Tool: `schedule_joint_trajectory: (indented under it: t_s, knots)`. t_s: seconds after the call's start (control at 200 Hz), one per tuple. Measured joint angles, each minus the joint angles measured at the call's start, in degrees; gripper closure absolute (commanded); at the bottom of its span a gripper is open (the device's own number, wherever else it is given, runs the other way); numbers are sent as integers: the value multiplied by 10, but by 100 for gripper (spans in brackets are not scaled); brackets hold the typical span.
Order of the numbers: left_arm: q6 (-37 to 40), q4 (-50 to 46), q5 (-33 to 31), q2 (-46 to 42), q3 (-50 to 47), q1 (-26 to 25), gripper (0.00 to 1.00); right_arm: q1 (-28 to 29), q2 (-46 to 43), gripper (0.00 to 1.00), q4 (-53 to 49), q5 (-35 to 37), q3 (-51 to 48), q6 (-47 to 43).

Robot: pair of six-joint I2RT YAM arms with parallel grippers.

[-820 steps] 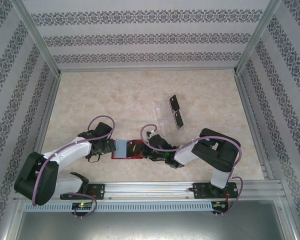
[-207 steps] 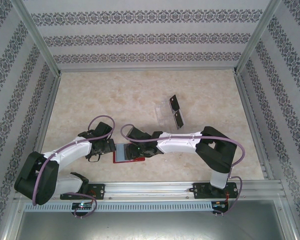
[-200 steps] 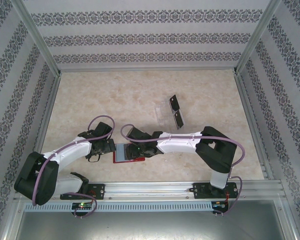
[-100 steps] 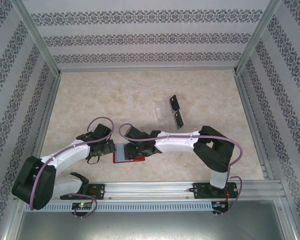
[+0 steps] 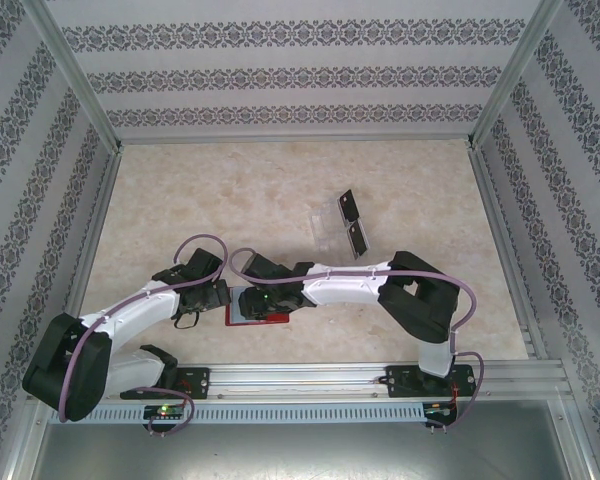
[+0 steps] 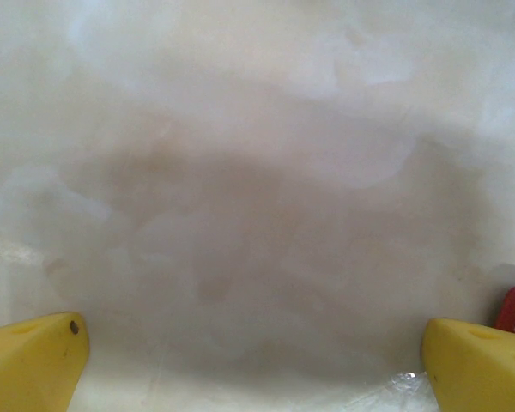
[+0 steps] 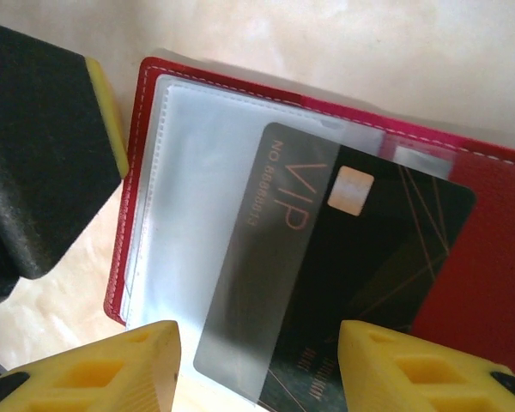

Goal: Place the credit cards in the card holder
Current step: Insert the credit card into the card slot.

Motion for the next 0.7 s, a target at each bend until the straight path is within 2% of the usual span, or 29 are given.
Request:
schedule_joint_trajectory:
  t_s: [0.699]
  knots:
    - [0, 1, -4, 2, 0, -3, 0, -26, -30, 48, 8, 7, -49, 8]
